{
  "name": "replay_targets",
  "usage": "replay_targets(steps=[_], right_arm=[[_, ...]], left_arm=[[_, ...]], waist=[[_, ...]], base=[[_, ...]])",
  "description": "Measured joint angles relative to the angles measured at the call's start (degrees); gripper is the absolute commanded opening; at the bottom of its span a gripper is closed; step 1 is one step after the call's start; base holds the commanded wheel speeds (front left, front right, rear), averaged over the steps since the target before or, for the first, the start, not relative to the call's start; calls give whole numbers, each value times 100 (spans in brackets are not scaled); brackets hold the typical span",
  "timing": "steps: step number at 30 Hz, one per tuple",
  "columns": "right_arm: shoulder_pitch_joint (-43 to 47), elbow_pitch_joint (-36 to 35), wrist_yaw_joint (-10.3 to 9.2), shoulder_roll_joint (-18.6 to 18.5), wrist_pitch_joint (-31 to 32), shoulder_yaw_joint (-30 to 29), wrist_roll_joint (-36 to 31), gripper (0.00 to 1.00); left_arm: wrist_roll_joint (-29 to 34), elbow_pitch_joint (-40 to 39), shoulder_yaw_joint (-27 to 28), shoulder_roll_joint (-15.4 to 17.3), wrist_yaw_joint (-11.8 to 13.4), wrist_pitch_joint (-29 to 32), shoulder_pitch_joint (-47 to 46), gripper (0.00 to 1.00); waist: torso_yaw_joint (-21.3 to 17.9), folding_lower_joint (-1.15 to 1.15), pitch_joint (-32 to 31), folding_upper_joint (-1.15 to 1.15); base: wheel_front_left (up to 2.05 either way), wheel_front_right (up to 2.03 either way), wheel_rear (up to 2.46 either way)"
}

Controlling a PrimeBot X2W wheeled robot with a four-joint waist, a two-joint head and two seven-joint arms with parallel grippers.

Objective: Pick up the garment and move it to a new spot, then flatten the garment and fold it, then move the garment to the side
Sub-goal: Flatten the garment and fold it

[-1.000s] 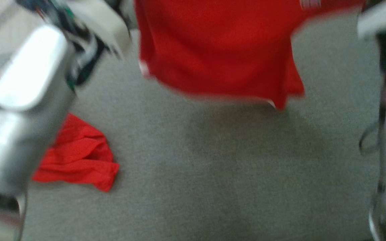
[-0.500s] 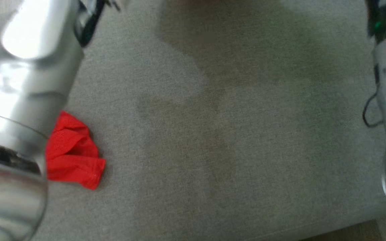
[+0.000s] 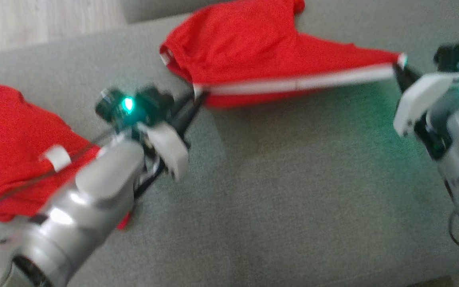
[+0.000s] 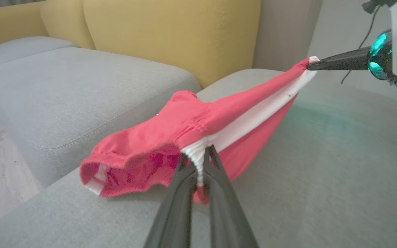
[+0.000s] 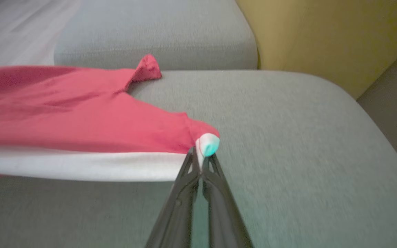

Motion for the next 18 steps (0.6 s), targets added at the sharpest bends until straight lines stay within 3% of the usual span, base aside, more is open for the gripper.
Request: replay_targets(steps=[3, 9, 12, 18], right_arm=[[413, -401, 0, -335, 533, 455, 526, 0], [1085, -1260, 0, -1123, 1274, 961, 1395, 0], [1599, -1789, 0, -1539, 1623, 1093, 1800, 0], [2361, -2494, 0, -2005, 2064, 1017, 2204, 0]], left_arm=[[-58, -304, -319, 186, 0, 0, 331, 0], [-68, -782, -676, 223, 5, 0, 999, 0], [-71, -1185, -742, 271, 147, 43, 1379, 0], [-71, -1992, -894, 494, 444, 277, 1914, 0]], waist=[[-12, -1, -264, 0], [-12, -1, -776, 0], [9, -1, -1087, 0], [76, -1, -1444, 0]], base=[[0, 0, 0], [0, 0, 0], [0, 0, 0], [0, 0, 0]])
